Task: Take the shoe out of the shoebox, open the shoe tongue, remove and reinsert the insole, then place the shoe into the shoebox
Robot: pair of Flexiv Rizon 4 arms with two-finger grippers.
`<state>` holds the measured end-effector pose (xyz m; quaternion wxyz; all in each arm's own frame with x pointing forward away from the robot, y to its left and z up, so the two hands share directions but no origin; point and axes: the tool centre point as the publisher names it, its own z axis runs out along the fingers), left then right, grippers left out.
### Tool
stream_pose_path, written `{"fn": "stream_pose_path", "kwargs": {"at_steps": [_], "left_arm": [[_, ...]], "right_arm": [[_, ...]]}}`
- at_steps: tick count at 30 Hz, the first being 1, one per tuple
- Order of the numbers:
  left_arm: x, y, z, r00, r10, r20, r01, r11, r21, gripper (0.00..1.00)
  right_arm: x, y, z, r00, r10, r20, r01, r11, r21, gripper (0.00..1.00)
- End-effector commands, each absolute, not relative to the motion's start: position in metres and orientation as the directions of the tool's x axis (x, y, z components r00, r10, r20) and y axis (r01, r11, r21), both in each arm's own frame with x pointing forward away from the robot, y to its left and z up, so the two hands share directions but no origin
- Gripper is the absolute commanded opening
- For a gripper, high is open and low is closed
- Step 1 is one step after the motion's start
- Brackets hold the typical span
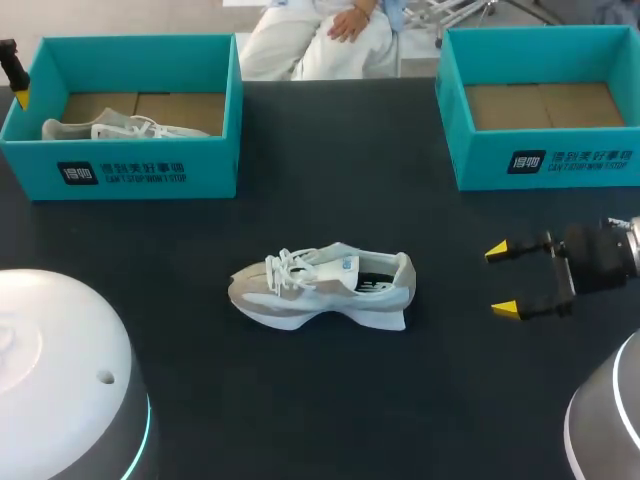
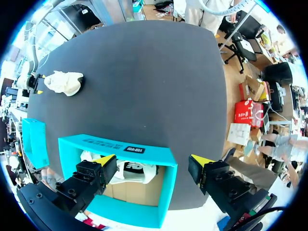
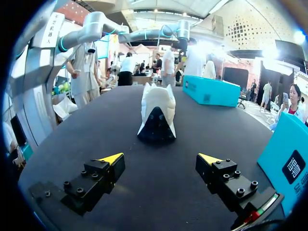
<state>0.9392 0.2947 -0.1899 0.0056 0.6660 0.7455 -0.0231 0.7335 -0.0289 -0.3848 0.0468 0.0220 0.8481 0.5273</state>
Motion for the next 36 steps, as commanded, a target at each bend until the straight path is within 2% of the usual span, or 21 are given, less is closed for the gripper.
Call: {"fn": "stream_pose_path", "kwargs": {"at_steps": [1,16,24,36], "left_arm": [[0.938,0.295,-0.190,-0.112,0.993,-0.037,0.993,0.111,-0.025,1.00],[0.938,0.295,-0.190,-0.112,0.993,-0.037,0.993,0.111,-0.025,1.00],[0.938,0.295,-0.190,-0.112,0.993,-0.037,0.993,0.111,-0.025,1.00],[0.938,0.295,-0.190,-0.112,0.993,-0.037,0.993,0.111,-0.025,1.00]], "right_arm": [[0.734,-0.027,-0.385,-0.994,0.089,-0.057,-0.012,0.446,0.895,1.00],[0.734,-0.027,-0.385,-0.994,0.089,-0.057,-0.012,0.446,0.895,1.00],[0.744,0.000,-0.382,-0.961,0.271,-0.058,0.091,0.507,0.857,1.00],[0.739,0.039,-0.384,-0.919,0.391,-0.046,0.172,0.504,0.846,1.00]]}}
